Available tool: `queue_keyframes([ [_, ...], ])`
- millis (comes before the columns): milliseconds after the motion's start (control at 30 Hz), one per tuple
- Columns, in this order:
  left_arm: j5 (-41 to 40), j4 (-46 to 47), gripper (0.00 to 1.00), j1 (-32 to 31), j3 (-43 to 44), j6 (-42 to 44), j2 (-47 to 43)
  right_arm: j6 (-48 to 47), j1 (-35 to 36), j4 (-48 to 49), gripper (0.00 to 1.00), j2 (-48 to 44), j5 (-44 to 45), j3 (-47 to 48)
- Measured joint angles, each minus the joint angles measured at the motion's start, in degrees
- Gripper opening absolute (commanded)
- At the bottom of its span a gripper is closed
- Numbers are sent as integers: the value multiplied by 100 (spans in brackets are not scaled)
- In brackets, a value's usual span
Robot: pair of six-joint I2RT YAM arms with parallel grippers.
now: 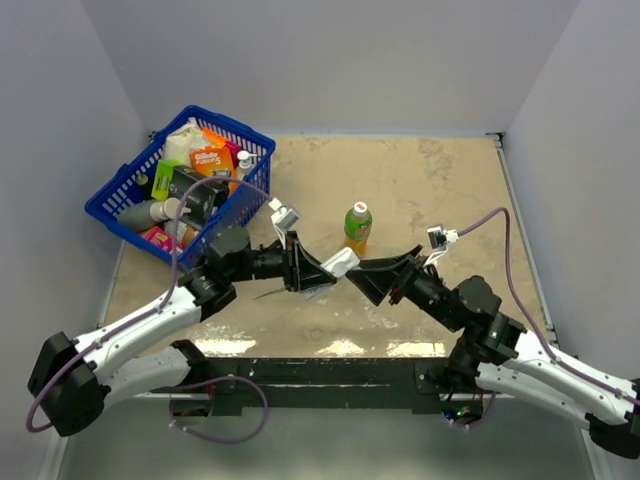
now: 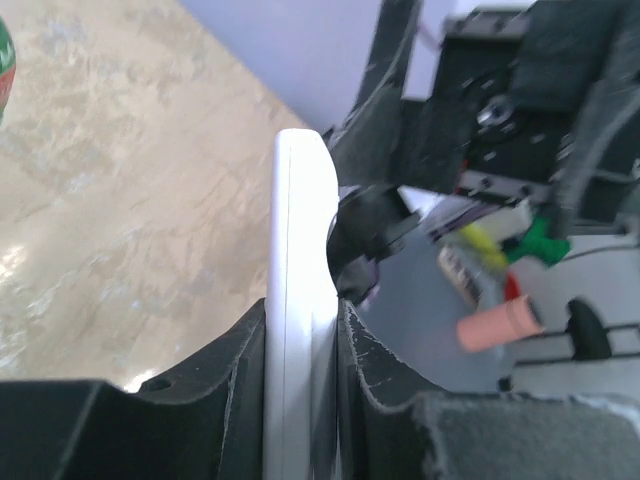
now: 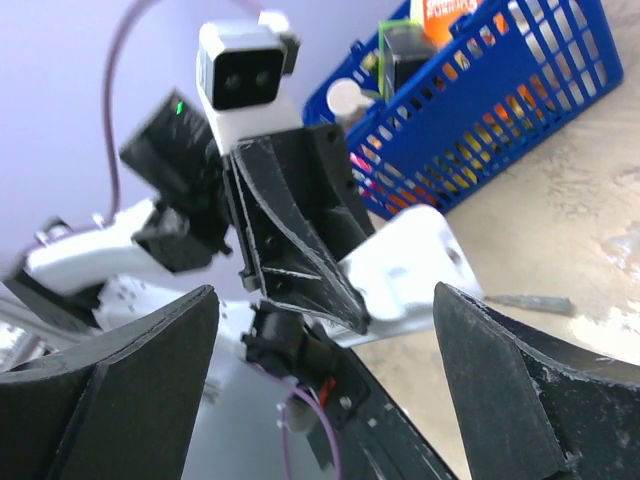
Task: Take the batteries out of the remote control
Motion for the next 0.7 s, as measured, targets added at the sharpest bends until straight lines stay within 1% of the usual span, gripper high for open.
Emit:
queue_keyframes([
  [67,-330,492,0,20,-310,-586,-376,122,0,181,91,13,122,-20],
  [133,-474,994,0,13,-459,-1021,-581,214,0,326,91,96,208,-20],
  [233,-494,1729,0,7,-566,-1554,-645,348,0,514,90,382,251,-20],
  [333,-483,2184,0,7,-721,-1945,-623,463,0,758,86,695,247,-20],
  [467,-479,2605,0,7,-1016,-2339,-623,573,0,1244,71,1180,199,-20],
  [500,-481,2653,0,7,-1060,-2387,-623,597,0,1384,64,1296,188,-20],
  [567,-507,2712,0,9,-1134,-2483,-627,645,0,1641,58,1475,144,-20],
  [600,-516,2739,0,9,-1174,-2527,-632,680,0,1829,53,1585,122,-20],
  [700,-549,2933,0,9,-1335,-2684,-649,761,0,2105,42,1790,59,-17],
])
